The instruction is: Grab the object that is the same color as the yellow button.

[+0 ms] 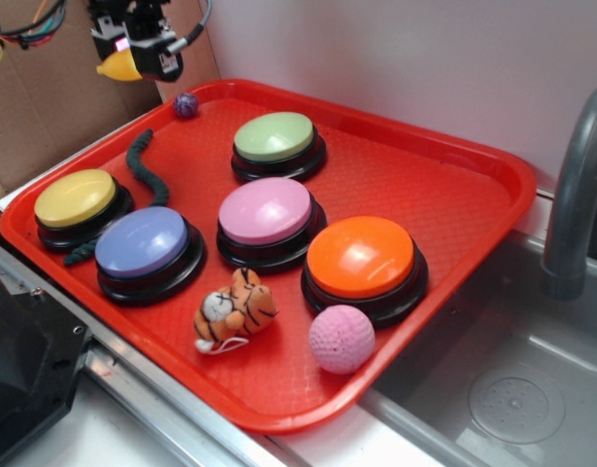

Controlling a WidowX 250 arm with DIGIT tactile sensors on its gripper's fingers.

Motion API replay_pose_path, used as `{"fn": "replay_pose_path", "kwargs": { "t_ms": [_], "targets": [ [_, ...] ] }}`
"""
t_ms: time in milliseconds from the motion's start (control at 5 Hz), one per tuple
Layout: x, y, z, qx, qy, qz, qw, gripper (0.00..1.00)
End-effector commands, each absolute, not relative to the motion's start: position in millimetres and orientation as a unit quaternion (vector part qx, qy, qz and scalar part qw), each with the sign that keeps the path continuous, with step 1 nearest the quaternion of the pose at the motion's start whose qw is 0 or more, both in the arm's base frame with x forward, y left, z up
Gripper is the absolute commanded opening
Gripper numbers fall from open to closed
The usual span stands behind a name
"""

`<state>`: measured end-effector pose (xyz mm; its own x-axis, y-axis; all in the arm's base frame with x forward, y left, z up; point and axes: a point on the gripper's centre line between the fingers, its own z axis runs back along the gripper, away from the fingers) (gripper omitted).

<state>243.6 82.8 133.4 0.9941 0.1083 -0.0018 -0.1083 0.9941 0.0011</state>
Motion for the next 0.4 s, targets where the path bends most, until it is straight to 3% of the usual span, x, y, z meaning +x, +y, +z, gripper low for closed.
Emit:
{"fn": "replay_pose_path", "kwargs": {
  "t_ms": [0,200],
  "targets": [
    [225.9,39.1,174.3,0.016,-0.027,0.098,0.995,0.0],
    [221.3,33.4,167.6,0.02,-0.022,0.118,0.993,0.0]
  ]
}}
